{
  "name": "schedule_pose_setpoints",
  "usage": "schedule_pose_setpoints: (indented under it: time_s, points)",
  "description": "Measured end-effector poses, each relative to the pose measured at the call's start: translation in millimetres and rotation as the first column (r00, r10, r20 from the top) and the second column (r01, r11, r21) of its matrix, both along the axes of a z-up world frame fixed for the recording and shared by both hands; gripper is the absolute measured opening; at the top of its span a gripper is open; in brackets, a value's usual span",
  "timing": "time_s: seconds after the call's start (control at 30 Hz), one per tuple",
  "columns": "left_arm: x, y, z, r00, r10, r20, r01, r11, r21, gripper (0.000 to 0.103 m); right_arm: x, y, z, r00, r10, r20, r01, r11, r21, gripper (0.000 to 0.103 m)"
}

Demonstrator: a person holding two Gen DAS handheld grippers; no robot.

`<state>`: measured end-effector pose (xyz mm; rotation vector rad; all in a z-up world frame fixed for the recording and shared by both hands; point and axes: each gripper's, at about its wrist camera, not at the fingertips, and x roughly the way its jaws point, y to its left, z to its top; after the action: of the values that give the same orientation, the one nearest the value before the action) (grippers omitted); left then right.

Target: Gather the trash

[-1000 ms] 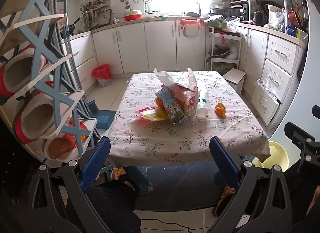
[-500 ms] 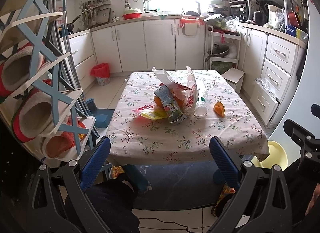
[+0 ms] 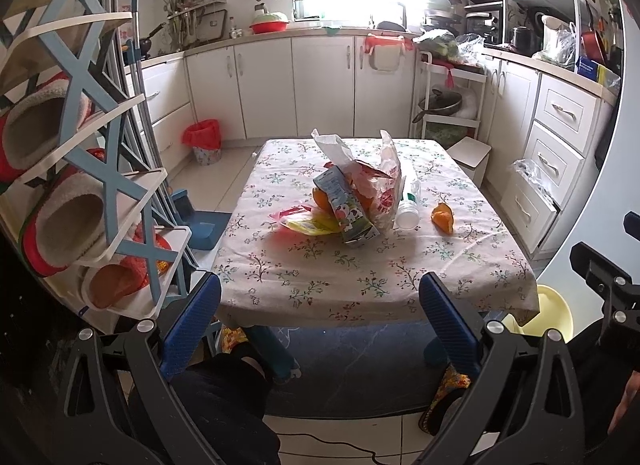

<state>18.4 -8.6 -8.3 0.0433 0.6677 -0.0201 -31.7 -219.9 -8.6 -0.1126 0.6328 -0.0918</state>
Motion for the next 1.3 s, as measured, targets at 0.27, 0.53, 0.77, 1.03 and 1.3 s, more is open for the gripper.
schedule_pose_setpoints:
  time_s: [0.27, 0.53, 0.77, 1.03, 1.3]
  points:
    - [10.2, -1.8, -1.8, 1.0, -0.003, 0.001, 0.003, 1.0, -0.001, 0.095, 8.6, 2.7, -3.5, 1.0, 0.012, 0.006, -0.012, 1.0, 0.005, 0.096]
    - [33.1, -5.2, -5.3, 1.0, -0.001, -0.002, 0.001, 1.0, 0.004, 0.095, 28.2, 8.0, -9.1, 0.998, 0.052, 0.03, -0.052, 0.999, -0.002, 0.096]
    - [73.9, -2.6, -10.4, 0.999, 0.039, -0.003, -0.039, 0.999, 0.018, 0.095, 61.8, 3.1, -20.0, 0.995, 0.089, 0.047, -0.089, 0.996, -0.01, 0.096]
    - [128.1, 2.5, -17.2, 0.998, 0.059, -0.02, -0.059, 0.998, -0.008, 0.095, 107.5, 2.3, -31.8, 0.992, 0.12, 0.038, -0.12, 0.993, 0.003, 0.096]
    - [193.7, -3.5, -26.2, 0.997, 0.062, -0.04, -0.065, 0.996, -0.067, 0.095, 125.9, -3.7, -45.0, 0.989, 0.146, 0.037, -0.149, 0.984, 0.101, 0.096]
